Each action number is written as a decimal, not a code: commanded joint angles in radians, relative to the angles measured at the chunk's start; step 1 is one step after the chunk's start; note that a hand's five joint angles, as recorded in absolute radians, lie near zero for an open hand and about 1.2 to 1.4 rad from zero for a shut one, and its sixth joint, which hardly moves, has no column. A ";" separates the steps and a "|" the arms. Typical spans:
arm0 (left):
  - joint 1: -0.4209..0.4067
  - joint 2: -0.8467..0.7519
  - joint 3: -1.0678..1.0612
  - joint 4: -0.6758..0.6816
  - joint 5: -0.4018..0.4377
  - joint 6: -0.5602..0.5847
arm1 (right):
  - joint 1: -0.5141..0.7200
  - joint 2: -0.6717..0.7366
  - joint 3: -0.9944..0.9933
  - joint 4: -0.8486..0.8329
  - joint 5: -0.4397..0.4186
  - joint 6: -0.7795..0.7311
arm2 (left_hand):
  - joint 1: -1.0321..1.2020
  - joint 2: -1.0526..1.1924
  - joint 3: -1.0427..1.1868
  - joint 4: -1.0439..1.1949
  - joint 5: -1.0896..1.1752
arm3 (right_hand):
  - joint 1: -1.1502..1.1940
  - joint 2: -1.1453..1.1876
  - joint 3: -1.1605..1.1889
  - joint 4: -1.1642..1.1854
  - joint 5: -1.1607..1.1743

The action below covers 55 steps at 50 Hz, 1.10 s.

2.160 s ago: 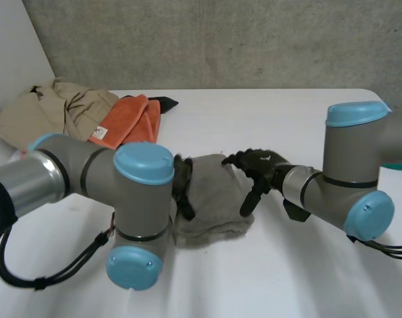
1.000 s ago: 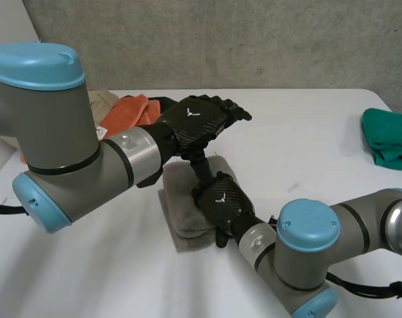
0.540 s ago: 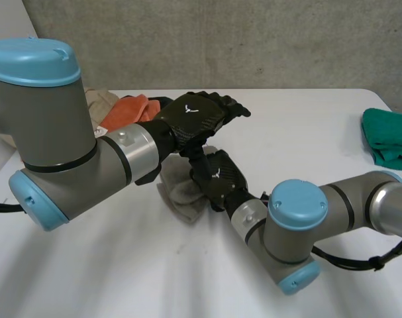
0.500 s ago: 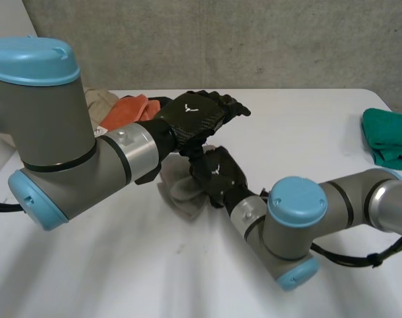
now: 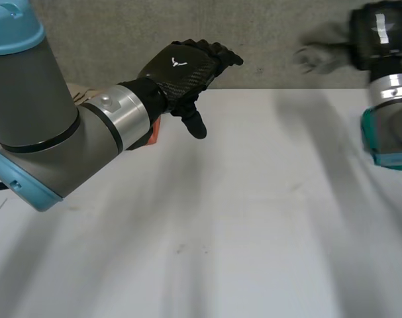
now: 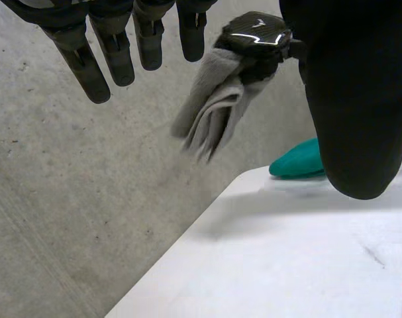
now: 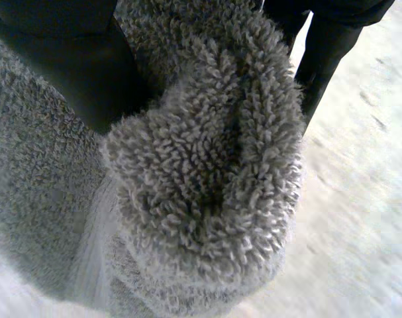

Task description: Fold the laundry.

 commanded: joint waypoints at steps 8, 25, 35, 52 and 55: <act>-0.006 -0.013 -0.047 -0.002 0.000 0.004 | -0.366 0.338 -0.171 -0.003 -0.312 0.069 | 0.047 0.025 0.017 0.027 0.011 | 0.360 0.243 0.237 0.204 0.294; -0.014 -0.007 -0.073 -0.002 -0.002 0.002 | -0.506 0.223 0.035 0.059 -0.558 0.072 | 0.047 0.025 0.017 0.027 0.011 | -0.775 -0.892 -0.898 -0.931 -0.841; -0.044 -0.001 -0.074 -0.004 -0.002 0.002 | -0.577 0.021 0.110 0.347 -0.448 0.052 | 0.044 0.022 0.014 0.024 0.009 | -0.862 -0.979 -0.985 -1.018 -0.928; -0.041 0.093 0.002 0.018 -0.013 -0.018 | -0.476 -0.271 0.013 0.506 -0.027 -0.232 | 0.035 0.013 0.005 0.016 0.000 | -0.862 -0.979 -0.985 -1.018 -0.928; -0.028 0.113 0.031 0.029 -0.051 -0.035 | -0.396 -0.341 0.076 0.407 -0.044 -0.189 | 0.044 0.022 0.014 0.024 0.008 | -0.862 -0.979 -0.985 -1.018 -0.928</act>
